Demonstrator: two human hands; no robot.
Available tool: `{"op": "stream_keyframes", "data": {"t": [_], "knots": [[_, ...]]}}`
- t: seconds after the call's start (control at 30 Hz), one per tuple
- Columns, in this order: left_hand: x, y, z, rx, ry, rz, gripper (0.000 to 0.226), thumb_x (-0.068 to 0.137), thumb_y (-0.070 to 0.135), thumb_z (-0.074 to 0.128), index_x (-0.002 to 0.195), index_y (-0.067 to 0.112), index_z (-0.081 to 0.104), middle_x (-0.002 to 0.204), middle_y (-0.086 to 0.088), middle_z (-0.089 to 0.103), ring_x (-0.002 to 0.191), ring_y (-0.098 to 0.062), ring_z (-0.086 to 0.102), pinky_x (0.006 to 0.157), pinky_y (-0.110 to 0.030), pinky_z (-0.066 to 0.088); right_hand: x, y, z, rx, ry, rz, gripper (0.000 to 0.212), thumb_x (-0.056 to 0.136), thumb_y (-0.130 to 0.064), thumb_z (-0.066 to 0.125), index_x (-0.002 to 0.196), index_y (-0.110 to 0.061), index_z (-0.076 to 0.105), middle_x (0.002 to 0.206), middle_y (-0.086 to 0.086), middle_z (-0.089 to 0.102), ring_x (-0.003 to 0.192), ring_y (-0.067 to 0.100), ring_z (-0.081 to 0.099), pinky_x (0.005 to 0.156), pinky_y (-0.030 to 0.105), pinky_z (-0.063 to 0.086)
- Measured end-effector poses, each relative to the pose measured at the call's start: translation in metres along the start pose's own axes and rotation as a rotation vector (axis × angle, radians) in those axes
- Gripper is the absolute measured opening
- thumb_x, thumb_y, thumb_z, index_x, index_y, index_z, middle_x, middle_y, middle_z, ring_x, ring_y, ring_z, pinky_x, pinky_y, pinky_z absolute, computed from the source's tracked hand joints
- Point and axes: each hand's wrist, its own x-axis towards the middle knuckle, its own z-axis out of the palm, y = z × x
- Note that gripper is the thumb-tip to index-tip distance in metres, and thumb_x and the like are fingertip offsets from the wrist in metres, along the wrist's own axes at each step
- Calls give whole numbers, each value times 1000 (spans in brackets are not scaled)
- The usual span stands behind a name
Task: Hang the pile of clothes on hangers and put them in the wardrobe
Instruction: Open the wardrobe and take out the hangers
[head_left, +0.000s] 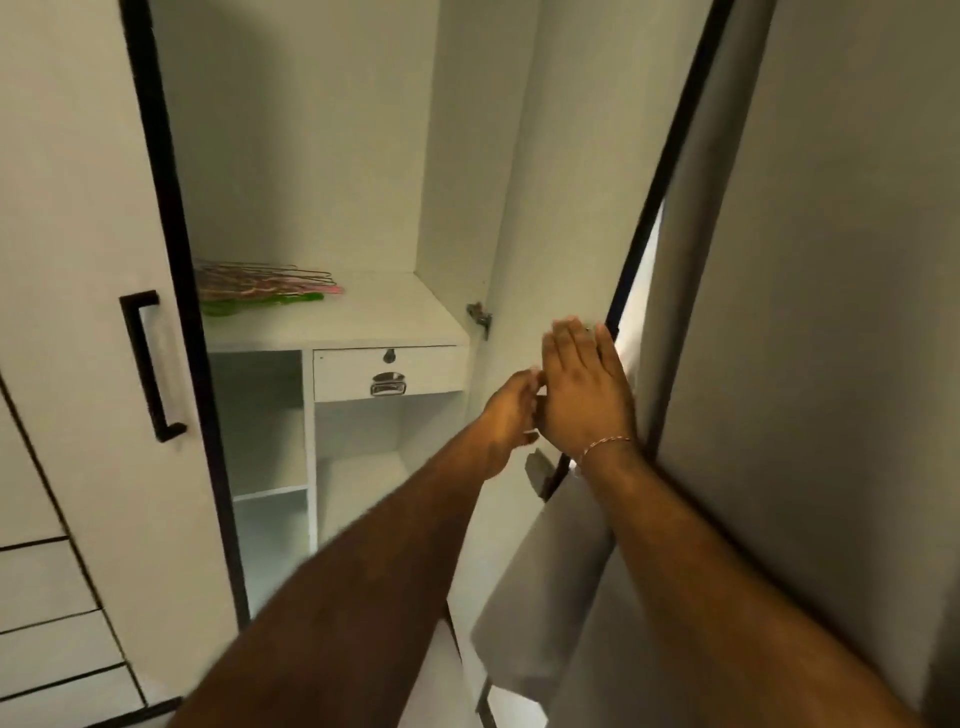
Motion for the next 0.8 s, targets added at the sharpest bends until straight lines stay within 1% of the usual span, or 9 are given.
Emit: {"op": "stream_keyframes", "data": {"t": [0.07, 0.1, 0.23, 0.4, 0.5, 0.57, 0.63, 0.7, 0.8], "knots": [[13, -7, 6, 56, -38, 14, 53, 110, 50, 28, 153, 26, 47, 146, -4, 58, 142, -26, 48, 123, -48, 28, 0, 19, 13, -1, -120, 67, 66, 97, -51, 47, 150, -14, 48, 158, 13, 44, 155, 31, 23, 128, 51, -2], [20, -10, 9, 100, -42, 25, 53, 110, 50, 28, 155, 26, 45, 151, -4, 55, 144, -24, 46, 124, -48, 24, -1, 26, 18, 13, -166, 116, 62, 95, -48, 50, 146, -14, 52, 154, 10, 49, 153, 29, 28, 128, 49, 1], [36, -15, 11, 221, -21, 108, 52, 112, 44, 29, 160, 26, 34, 165, 1, 38, 152, -19, 35, 125, -42, 20, -2, 25, 40, 136, -249, 207, 67, 92, -37, 53, 152, -10, 41, 160, 11, 40, 155, 27, 23, 129, 47, 6], [37, -19, -28, 299, 129, 227, 48, 110, 36, 38, 157, 29, 40, 164, 7, 39, 150, -12, 35, 128, -41, 21, 16, -11, 45, 314, -202, 177, 71, 88, -36, 58, 151, -8, 41, 161, 13, 39, 155, 28, 23, 129, 45, 10], [23, -7, -65, 308, 287, 302, 45, 110, 33, 43, 155, 29, 44, 162, 9, 41, 147, -7, 37, 126, -32, 23, 42, -47, 35, 512, -198, 103, 72, 91, -35, 58, 154, -7, 37, 163, 12, 36, 156, 28, 22, 128, 43, 12], [8, 2, -97, 298, 409, 345, 44, 109, 34, 46, 153, 31, 47, 159, 11, 44, 144, -6, 40, 123, -29, 27, 61, -76, 25, 657, -176, 46, 72, 91, -34, 61, 153, -6, 39, 159, 13, 41, 154, 30, 27, 127, 43, 18], [-9, 7, -135, 282, 544, 391, 45, 105, 38, 50, 150, 32, 51, 148, 19, 52, 137, -1, 46, 119, -27, 32, 79, -113, 10, 796, -167, -6, 69, 91, -33, 63, 151, -4, 43, 155, 16, 46, 149, 33, 34, 124, 42, 26], [-21, 13, -178, 287, 648, 407, 43, 106, 35, 52, 149, 29, 53, 137, 25, 55, 128, 5, 50, 116, -25, 35, 95, -152, -11, 968, -197, -25, 65, 94, -30, 64, 149, -3, 46, 154, 17, 48, 146, 33, 39, 122, 39, 30], [-33, 25, -243, 262, 760, 405, 44, 107, 35, 52, 150, 26, 52, 150, 12, 54, 133, -4, 50, 121, -33, 36, 126, -212, -40, 1166, -286, -66, 66, 99, -32, 61, 156, -8, 38, 162, 12, 39, 150, 28, 34, 124, 36, 26]]}}
